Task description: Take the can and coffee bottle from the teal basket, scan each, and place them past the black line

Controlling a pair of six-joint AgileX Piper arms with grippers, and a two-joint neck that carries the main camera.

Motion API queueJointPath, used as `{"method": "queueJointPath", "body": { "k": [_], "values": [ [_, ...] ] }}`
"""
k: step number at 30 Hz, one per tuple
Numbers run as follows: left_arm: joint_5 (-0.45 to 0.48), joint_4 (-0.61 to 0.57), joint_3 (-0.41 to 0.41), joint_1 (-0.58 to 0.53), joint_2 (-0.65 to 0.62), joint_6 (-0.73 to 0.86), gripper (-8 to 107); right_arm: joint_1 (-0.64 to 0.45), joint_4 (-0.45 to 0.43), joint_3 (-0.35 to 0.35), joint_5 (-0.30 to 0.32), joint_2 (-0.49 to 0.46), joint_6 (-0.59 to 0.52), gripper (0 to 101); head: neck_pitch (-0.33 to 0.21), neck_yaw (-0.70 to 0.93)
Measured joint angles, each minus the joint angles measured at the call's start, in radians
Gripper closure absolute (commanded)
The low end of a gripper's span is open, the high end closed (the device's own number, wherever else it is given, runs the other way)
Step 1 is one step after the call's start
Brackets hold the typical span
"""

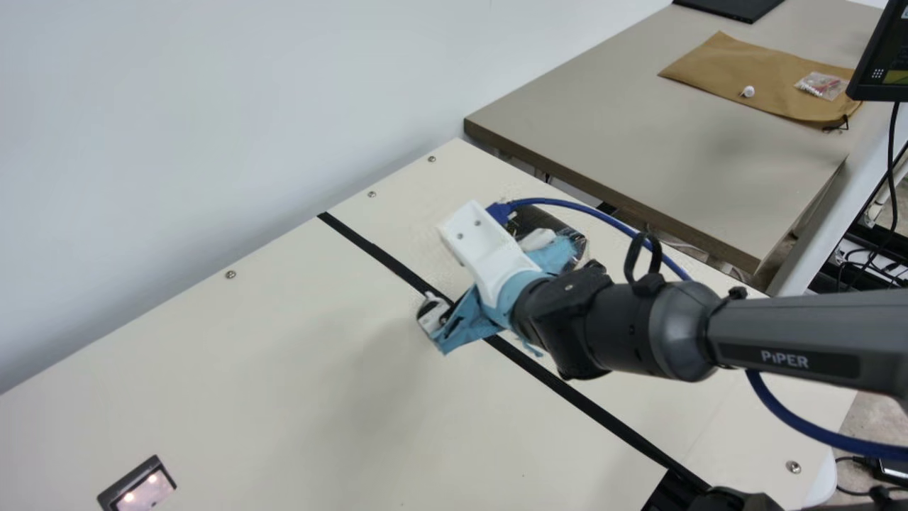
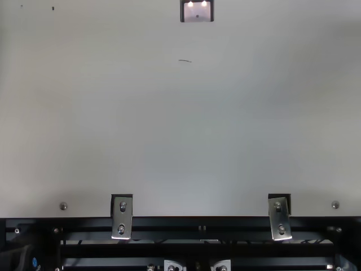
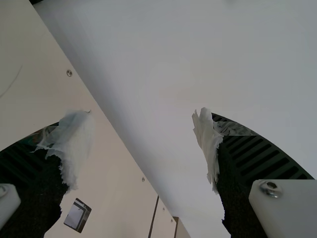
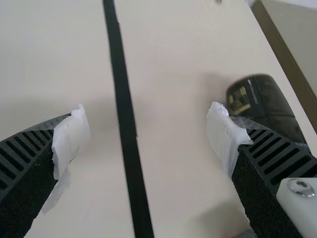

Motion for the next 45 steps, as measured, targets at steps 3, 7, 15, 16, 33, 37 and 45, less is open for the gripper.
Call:
{"method": "queueJointPath", "body": {
  "k": [3,7,15,16,33,37,45],
  "values": [
    [0.000,0.000,0.000,0.000,0.000,0.000,9,0.070,0.098,-0.034,-0.025,-0.007,-0.079,0,0.000,0.000],
    [0.000,0.000,0.000,0.000,0.000,0.000,9,0.168,0.209,-0.074,-0.057,-0.009,-0.163,0,0.005,0.005],
    [0.000,0.000,0.000,0.000,0.000,0.000,9,0.275,0.239,-0.093,-0.093,-0.009,-0.144,0,0.000,0.000],
    [0.000,0.000,0.000,0.000,0.000,0.000,9,0.275,0.238,-0.093,-0.094,-0.009,-0.144,0,0.000,0.000],
    [0.000,0.000,0.000,0.000,0.000,0.000,9,-0.001,0.081,-0.318,0.476,-0.082,0.378,0,0.000,0.000],
    [0.000,0.000,0.000,0.000,0.000,0.000,9,-0.077,0.185,-0.361,0.685,-0.066,0.522,0,0.000,0.000],
    [0.000,0.000,0.000,0.000,0.000,0.000,9,-0.034,0.225,-0.227,0.887,-0.103,0.615,0,0.005,0.000]
  ]
}}
